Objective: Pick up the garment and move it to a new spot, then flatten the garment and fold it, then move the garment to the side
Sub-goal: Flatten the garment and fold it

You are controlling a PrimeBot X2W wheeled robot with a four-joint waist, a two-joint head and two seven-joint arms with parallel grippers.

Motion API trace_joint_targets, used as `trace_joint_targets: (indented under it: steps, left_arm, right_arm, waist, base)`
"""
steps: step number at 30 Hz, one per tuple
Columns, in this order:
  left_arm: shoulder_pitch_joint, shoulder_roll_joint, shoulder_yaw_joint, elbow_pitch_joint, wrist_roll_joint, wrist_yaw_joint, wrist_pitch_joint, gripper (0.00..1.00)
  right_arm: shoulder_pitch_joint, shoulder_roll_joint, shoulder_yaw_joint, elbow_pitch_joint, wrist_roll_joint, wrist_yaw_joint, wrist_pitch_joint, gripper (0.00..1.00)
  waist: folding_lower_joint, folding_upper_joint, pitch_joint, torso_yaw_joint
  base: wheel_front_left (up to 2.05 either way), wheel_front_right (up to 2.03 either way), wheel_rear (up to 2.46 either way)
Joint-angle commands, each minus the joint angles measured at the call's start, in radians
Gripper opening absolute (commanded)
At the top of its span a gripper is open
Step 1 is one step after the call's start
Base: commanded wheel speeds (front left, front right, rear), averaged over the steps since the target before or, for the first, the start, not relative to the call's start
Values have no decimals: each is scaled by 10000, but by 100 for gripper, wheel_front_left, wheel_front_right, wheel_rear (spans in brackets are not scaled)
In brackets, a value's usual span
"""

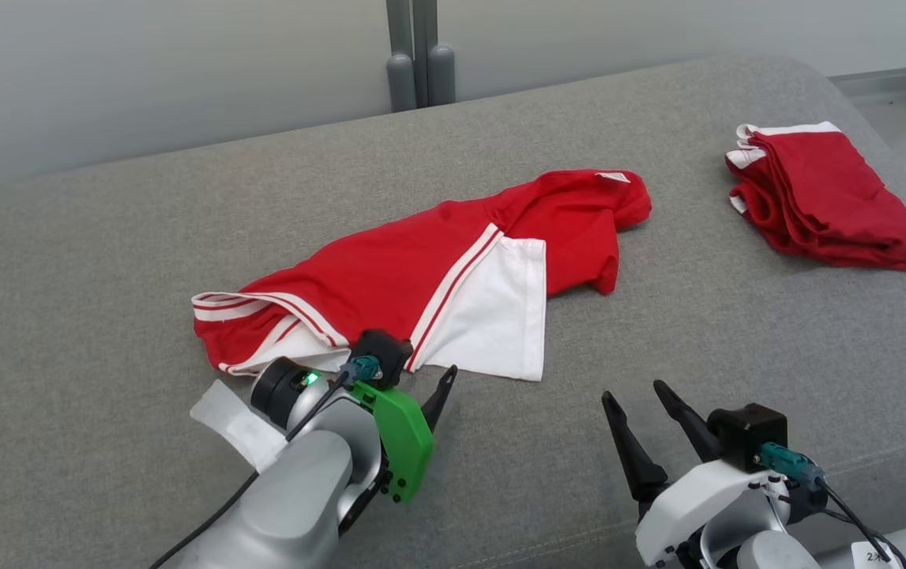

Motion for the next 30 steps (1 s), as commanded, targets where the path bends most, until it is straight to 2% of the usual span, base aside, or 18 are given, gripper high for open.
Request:
trace_joint_targets:
  steps: [1, 15, 27, 28, 29, 30]
  left_arm:
    - [130, 30, -49, -45, 23, -9, 25, 100]
    - [-350, 26, -832, -305, -2, 261, 95, 100]
    - [-794, 26, -1037, 298, -355, 488, 151, 100]
    - [-823, 27, -1037, 371, -388, 536, 160, 95]
    - [-843, 32, -1048, 427, -416, 558, 130, 42]
    - [-835, 33, -1058, 489, -455, 560, 119, 0]
  right_arm:
    - [-8, -12, -31, -39, 35, -8, -50, 100]
    - [-484, -7, -64, -17, 189, -8, -340, 100]
    - [-684, -7, -32, 144, 284, -8, -592, 100]
    - [-703, -7, -24, 153, 287, -8, -599, 100]
    - [-724, -7, -16, 168, 294, -8, -599, 100]
    - [-741, -7, -17, 187, 293, -8, -606, 100]
  waist:
    - [0, 0, 228, -223]
    - [0, 0, 1385, -1405]
    - [0, 0, 1858, -1659]
    - [0, 0, 1879, -1656]
    - [0, 0, 1892, -1650]
    - [0, 0, 1896, -1635]
  base:
    - [0, 0, 0]
    - [0, 0, 0]
    - [0, 0, 0]
    - [0, 0, 0]
    - [0, 0, 0]
    - [0, 0, 0]
